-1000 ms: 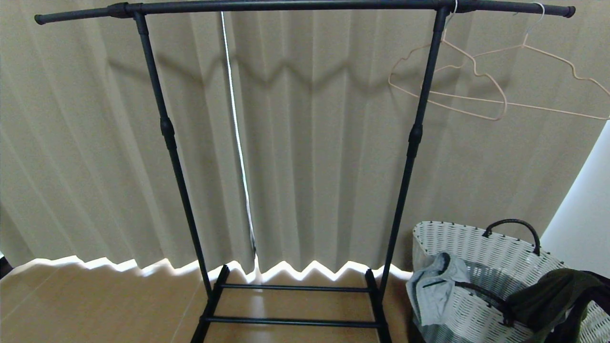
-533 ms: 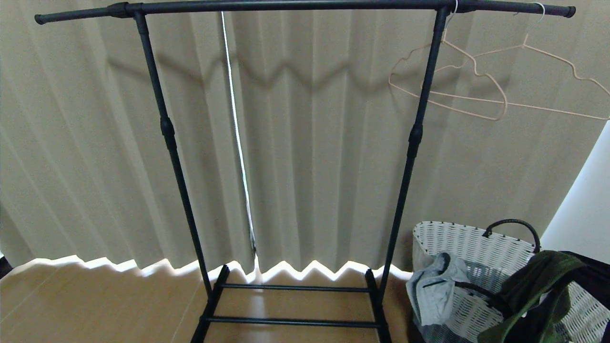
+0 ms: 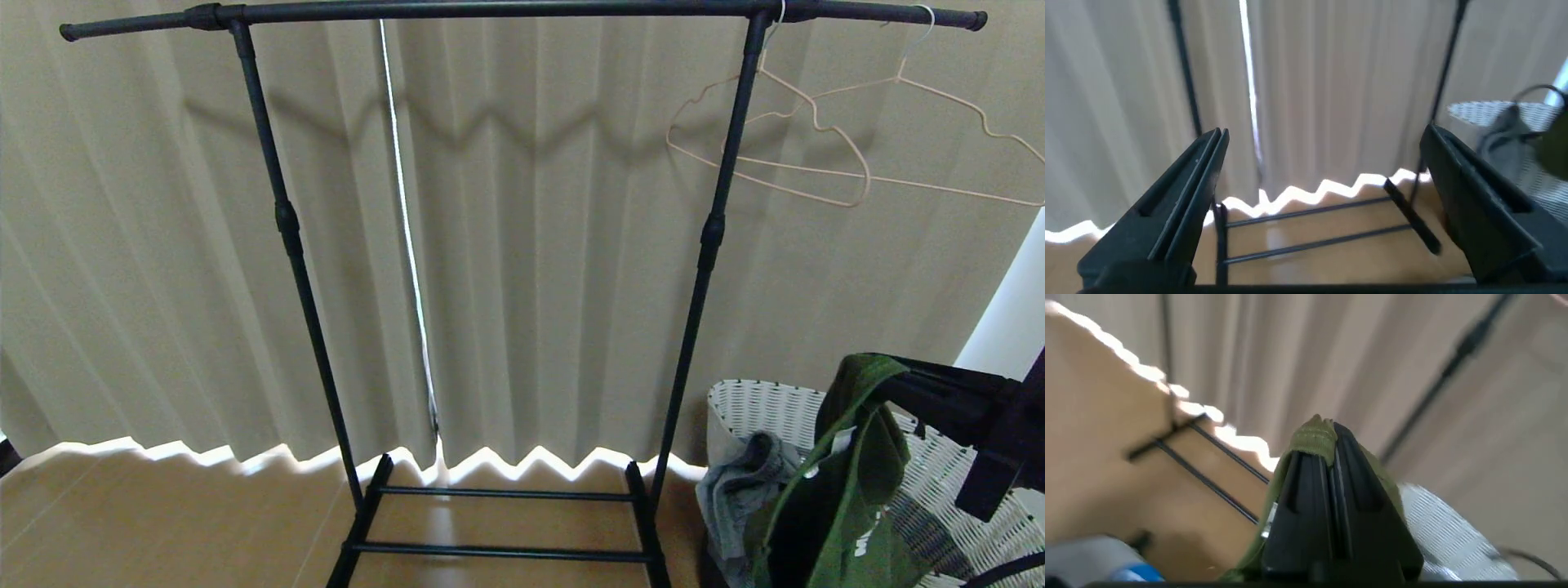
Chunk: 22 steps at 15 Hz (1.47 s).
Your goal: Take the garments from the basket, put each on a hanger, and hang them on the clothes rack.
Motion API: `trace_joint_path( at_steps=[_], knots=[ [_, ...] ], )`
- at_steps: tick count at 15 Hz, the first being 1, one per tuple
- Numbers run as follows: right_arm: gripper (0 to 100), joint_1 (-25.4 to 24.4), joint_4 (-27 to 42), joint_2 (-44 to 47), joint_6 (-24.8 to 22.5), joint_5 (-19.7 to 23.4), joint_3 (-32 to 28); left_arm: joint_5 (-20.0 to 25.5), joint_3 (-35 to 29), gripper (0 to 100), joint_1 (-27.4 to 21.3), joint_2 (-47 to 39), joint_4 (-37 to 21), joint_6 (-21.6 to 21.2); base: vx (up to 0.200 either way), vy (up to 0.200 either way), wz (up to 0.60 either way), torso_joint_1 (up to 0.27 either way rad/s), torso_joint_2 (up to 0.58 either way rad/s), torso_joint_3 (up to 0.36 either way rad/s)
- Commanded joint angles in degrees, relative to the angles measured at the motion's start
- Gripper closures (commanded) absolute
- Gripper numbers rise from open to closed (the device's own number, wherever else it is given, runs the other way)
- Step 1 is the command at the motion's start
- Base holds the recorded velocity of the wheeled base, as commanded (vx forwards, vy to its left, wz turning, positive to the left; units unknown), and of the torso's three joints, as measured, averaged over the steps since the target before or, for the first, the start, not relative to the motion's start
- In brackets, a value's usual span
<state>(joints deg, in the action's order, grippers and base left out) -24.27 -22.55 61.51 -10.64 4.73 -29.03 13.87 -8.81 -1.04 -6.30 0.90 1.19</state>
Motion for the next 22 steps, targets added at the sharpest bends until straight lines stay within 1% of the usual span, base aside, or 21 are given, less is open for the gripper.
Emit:
trace_joint_path(
  at_steps=[1, 2, 3, 4, 5, 6, 7, 8, 9, 10, 11, 12, 13, 14, 15, 17, 18, 20, 22],
  knots=[
    [100, -2.71, 0.05, 2.12, 1.68, 0.02, -3.67, 0.98, -11.66, 0, -0.90, -19.71, 0.59, 0.04, 0.000, 0.000, 0.00, 0.000, 0.00, 0.000],
    [100, -2.89, -0.04, 2.91, 1.85, 0.10, -5.08, 1.07, -15.27, 0, -1.69, -25.60, 1.73, 0.04, 0.000, 0.000, 0.00, 0.000, 0.00, 0.000],
    [100, -2.89, -0.04, 2.91, 1.85, 0.10, -5.08, 1.07, -15.27, 0, -1.69, -25.60, 1.73, 0.04, 0.000, 0.000, 0.00, 0.000, 0.00, 0.000],
    [100, -3.59, -0.04, 4.93, 2.73, 1.07, -7.80, 1.07, -19.22, 0, -7.58, -35.80, 5.78, -0.23, 0.000, 0.000, 0.00, 0.000, 0.00, 0.000],
    [100, -4.29, -0.04, 5.90, 4.14, 2.30, -9.21, 0.98, -20.28, 0, -12.50, -40.81, 8.59, -0.14, 0.000, 0.000, 0.00, 0.000, 0.00, 0.000],
    [100, -4.73, -0.04, 6.43, 5.37, 2.92, -9.82, 0.89, -20.89, 0, -16.01, -44.23, 10.96, 0.04, 0.000, 0.000, 0.00, 0.000, 0.00, 0.000],
    [100, -5.44, -0.30, 7.22, 6.78, 3.62, -10.79, 0.54, -22.12, 0, -22.78, -50.56, 15.89, 0.12, 0.000, 0.000, 0.00, 0.000, 0.00, 0.000],
    [100, -5.52, -0.65, 7.30, 6.95, 3.80, -10.79, 0.10, -22.39, 0, -27.35, -54.96, 18.35, 0.30, 0.000, 0.000, 0.00, 0.000, 0.00, 0.000],
    [100, -5.52, -0.65, 7.22, 6.95, 3.88, -10.70, -0.51, -21.95, 0, -29.99, -57.51, 19.22, 0.39, 0.000, 0.000, 0.00, 0.000, 0.00, 0.000],
    [100, -5.52, -0.74, 6.95, 7.21, 3.88, -10.70, -2.71, -20.28, 0, -34.82, -63.13, 20.37, 0.30, 0.000, 0.000, 0.00, 0.000, 0.00, 0.000],
    [100, -5.52, -0.74, 6.87, 7.39, 3.97, -10.88, -3.33, -19.84, 0, -36.58, -64.89, 21.07, 0.48, 0.000, 0.000, 0.00, 0.000, 0.00, 0.000],
    [100, -5.52, -0.74, 7.04, 7.83, 4.94, -11.67, -4.12, -19.75, 0, -42.03, -69.63, 23.62, 2.58, 0.000, 0.000, 0.00, 0.000, 0.00, 0.000],
    [100, -5.52, -0.74, 7.22, 8.36, 5.90, -12.19, -5.52, -20.54, 0, -46.34, -72.45, 26.17, 5.31, 0.000, 0.000, 0.00, 0.000, 0.00, 0.000],
    [100, -5.52, -0.74, 7.30, 8.80, 6.70, -12.63, -8.25, -21.60, 0, -50.20, -75.44, 28.98, 7.68, 0.000, 0.000, 0.00, 0.000, 0.00, 0.000],
    [100, -5.52, -0.83, 7.22, 9.06, 7.22, -12.81, -11.94, -22.74, 0, -53.63, -79.13, 31.71, 9.70, 0.000, 0.000, 0.00, 0.000, 0.00, 0.000],
    [100, -5.61, -0.91, 6.87, 9.06, 8.28, -13.16, -15.89, -24.41, 0, -57.50, -84.66, 35.75, 12.25, 0.000, 0.000, 0.00, 0.000, 0.00, 0.000],
    [100, -6.05, -1.09, 6.60, 9.15, 8.54, -13.25, -16.33, -25.29, 0, -58.99, -88.00, 37.59, 13.31, 0.000, 0.000, 0.00, 0.000, 0.00, 0.000],
    [100, -7.11, -1.09, 5.90, 9.24, 8.54, -13.25, -16.42, -26.25, 0, -59.96, -91.61, 39.44, 14.01, 0.000, 0.000, 0.00, 0.000, 0.00, 0.000],
    [100, -8.42, -1.09, 5.63, 9.85, 8.54, -13.25, -16.69, -28.54, 0, -61.45, -95.83, 42.96, 15.42, 0.000, 0.000, 0.00, 0.000, 0.00, 0.000]
  ],
)
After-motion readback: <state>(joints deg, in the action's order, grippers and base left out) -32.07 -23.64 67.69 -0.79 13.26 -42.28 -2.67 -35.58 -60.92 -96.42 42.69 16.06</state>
